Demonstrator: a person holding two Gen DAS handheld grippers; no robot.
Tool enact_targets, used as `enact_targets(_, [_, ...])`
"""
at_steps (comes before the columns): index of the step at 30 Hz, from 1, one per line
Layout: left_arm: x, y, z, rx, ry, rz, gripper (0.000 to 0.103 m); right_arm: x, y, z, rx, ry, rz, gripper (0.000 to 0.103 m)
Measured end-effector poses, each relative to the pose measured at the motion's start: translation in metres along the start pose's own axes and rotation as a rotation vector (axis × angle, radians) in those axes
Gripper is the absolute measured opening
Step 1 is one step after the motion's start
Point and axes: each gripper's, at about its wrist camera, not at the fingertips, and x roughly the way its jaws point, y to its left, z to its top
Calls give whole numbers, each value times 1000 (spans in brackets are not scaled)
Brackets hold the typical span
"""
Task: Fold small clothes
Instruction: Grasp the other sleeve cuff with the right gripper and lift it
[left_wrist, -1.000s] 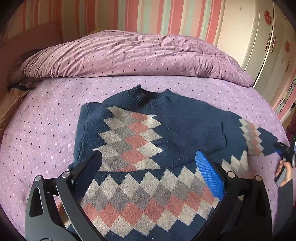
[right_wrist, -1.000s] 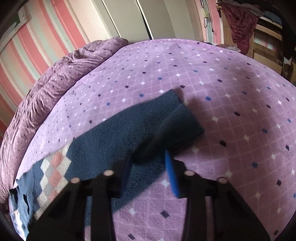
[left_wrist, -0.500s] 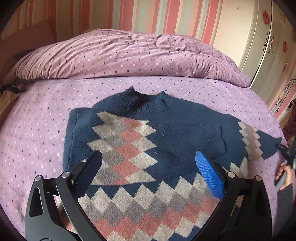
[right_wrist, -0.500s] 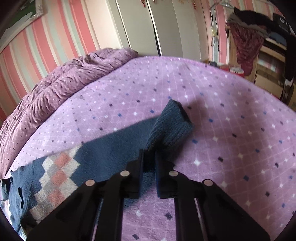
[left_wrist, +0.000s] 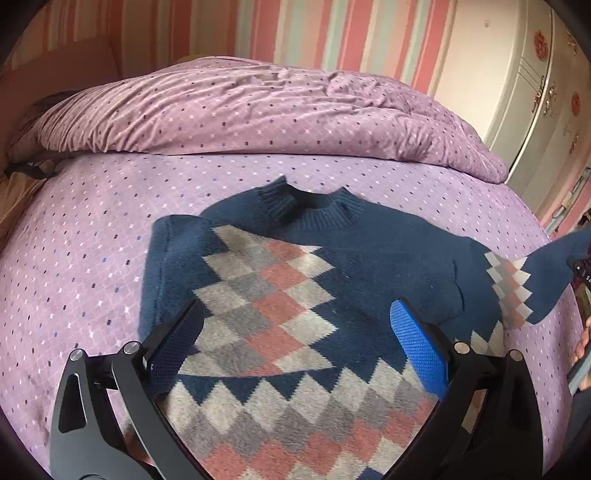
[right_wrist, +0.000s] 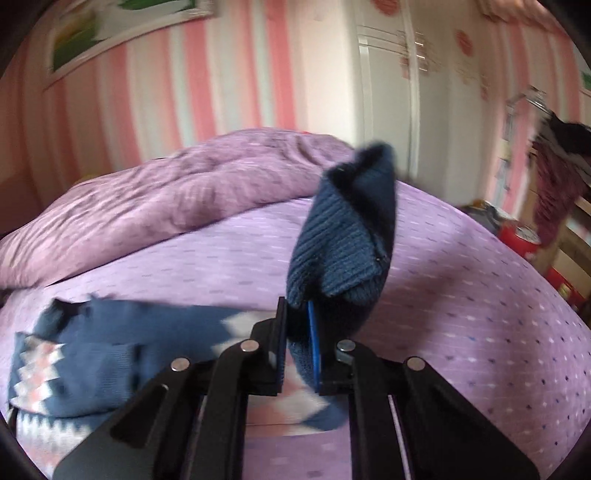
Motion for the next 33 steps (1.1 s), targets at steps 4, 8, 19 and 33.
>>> enact_targets(4, [-3,12,3,4,-13,30,100,-18,70,1,-63,-3,92,11])
enact_targets(8, [-10,26,5,3,-34,47,100,-21,145,-7,-105,48,230,11])
enact_targets(19, [-11,73,-8,-18,-28,60,100,-4,286,-79,-239,236,344,11])
enact_targets(33, [-8,141,-22,-95,-26,96,100,7,409,-131,-244,402,413,11])
